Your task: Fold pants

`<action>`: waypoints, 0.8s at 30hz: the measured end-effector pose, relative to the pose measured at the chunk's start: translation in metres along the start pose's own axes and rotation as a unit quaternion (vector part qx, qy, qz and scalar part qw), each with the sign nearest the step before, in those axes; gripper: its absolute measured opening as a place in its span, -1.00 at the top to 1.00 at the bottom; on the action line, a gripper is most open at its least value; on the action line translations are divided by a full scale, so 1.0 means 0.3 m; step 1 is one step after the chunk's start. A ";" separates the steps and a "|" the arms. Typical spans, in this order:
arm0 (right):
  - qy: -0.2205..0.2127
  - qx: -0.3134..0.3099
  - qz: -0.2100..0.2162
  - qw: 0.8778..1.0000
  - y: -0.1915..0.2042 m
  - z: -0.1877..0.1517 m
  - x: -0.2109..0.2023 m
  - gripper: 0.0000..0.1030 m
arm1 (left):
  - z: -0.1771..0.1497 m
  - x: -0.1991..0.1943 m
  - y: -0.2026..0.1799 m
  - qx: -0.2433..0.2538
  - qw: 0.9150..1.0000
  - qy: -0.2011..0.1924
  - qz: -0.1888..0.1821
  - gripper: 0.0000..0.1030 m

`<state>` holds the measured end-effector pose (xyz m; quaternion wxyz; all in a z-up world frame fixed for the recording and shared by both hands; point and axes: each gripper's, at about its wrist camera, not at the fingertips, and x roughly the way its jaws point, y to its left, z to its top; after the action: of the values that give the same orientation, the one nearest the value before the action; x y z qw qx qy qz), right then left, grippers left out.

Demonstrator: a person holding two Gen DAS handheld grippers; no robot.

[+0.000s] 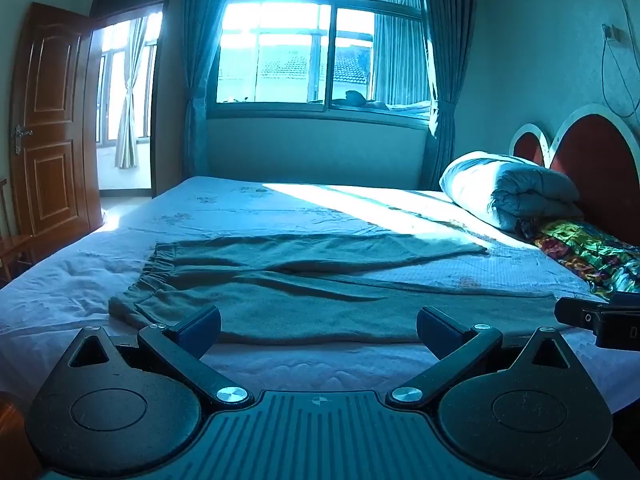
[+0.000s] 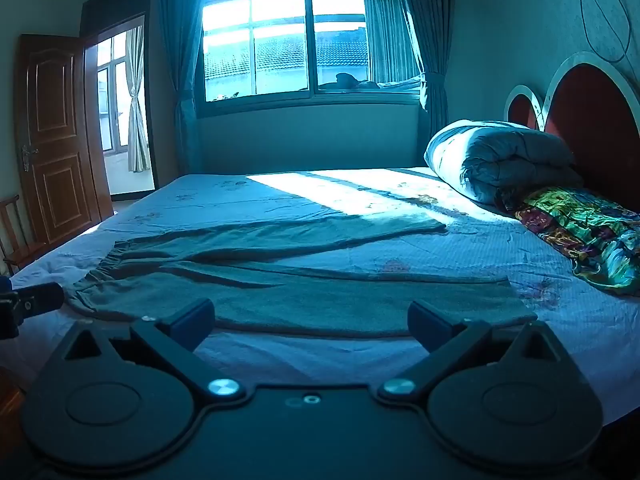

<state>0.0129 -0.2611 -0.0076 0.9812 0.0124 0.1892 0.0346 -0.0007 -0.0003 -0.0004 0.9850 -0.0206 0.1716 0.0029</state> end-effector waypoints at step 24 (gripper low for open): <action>0.003 0.002 0.004 1.000 -0.007 -0.001 0.008 -0.89 | 0.002 0.007 -0.001 -0.005 1.000 0.010 -0.005 -1.00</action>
<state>0.0150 -0.2629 -0.0088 0.9804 0.0146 0.1926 0.0385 0.0015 -0.0004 -0.0005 0.9831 -0.0260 0.1812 -0.0015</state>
